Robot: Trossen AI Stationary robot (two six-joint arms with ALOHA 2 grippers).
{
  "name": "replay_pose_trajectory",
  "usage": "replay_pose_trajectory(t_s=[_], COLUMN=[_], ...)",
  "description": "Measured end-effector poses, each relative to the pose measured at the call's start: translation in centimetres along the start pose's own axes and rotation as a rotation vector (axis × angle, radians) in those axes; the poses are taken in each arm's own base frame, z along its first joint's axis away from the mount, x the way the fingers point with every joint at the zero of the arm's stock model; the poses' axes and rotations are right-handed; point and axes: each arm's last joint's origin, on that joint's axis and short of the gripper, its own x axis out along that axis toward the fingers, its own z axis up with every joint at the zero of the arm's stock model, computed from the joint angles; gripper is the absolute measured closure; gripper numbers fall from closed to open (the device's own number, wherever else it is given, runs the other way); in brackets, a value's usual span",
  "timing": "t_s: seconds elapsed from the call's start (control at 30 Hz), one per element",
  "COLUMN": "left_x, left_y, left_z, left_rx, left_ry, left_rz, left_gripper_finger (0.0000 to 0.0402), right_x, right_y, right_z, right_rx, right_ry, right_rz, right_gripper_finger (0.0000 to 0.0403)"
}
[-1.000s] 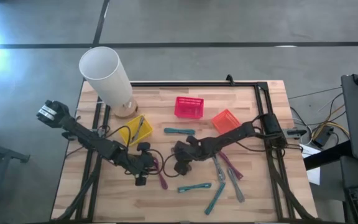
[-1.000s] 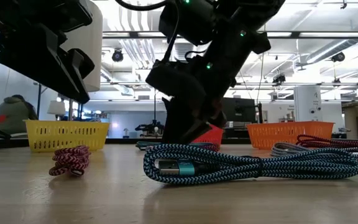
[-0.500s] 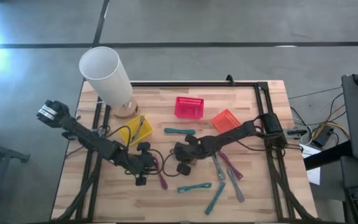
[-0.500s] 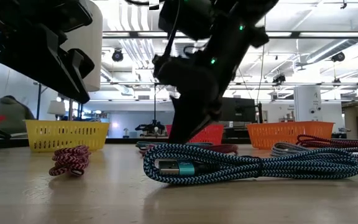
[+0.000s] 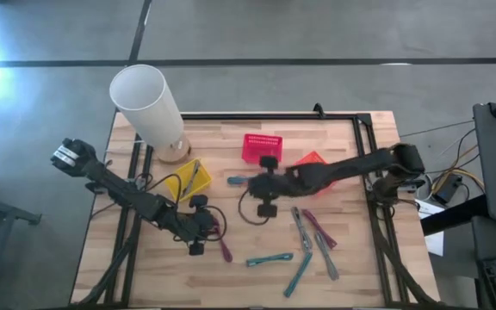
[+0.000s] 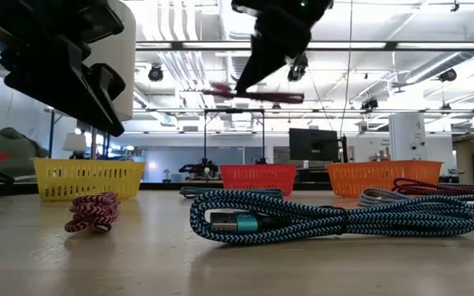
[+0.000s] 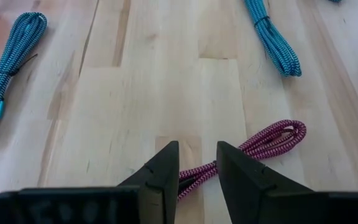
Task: Pick & Place USB Port
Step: Put the middle pink charger cable into the red bin
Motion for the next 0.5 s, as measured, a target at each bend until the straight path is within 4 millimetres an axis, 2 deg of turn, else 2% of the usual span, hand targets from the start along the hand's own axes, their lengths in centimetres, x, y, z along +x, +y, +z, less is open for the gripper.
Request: replay_pose_trajectory(t_s=[0.07, 0.23, 0.4, 0.5], left_x=[0.0, 0.0, 0.1, 0.1], left_y=[0.0, 0.0, 0.0, 0.1], left_z=[0.0, -0.2, -0.2, -0.2], left_rx=[-0.001, -0.001, -0.007, -0.007], left_ry=[0.000, 0.002, 0.000, 0.000], left_rz=[0.000, 0.001, 0.000, 0.000], left_gripper_finger=[0.0294, 0.0294, 0.0294, 0.0294], right_x=[-0.7, -0.7, 1.2, 3.0], right_y=[-1.5, -5.3, -8.7, -10.1], right_z=[0.1, -0.4, -1.8, -2.9], right_rx=[-0.054, -0.014, -0.016, -0.099], right_ry=[-0.013, -0.002, 0.053, 0.084], right_rz=[-0.024, -0.088, -0.063, 0.009], right_gripper_finger=[0.0394, 0.0394, 0.0394, 0.0394])
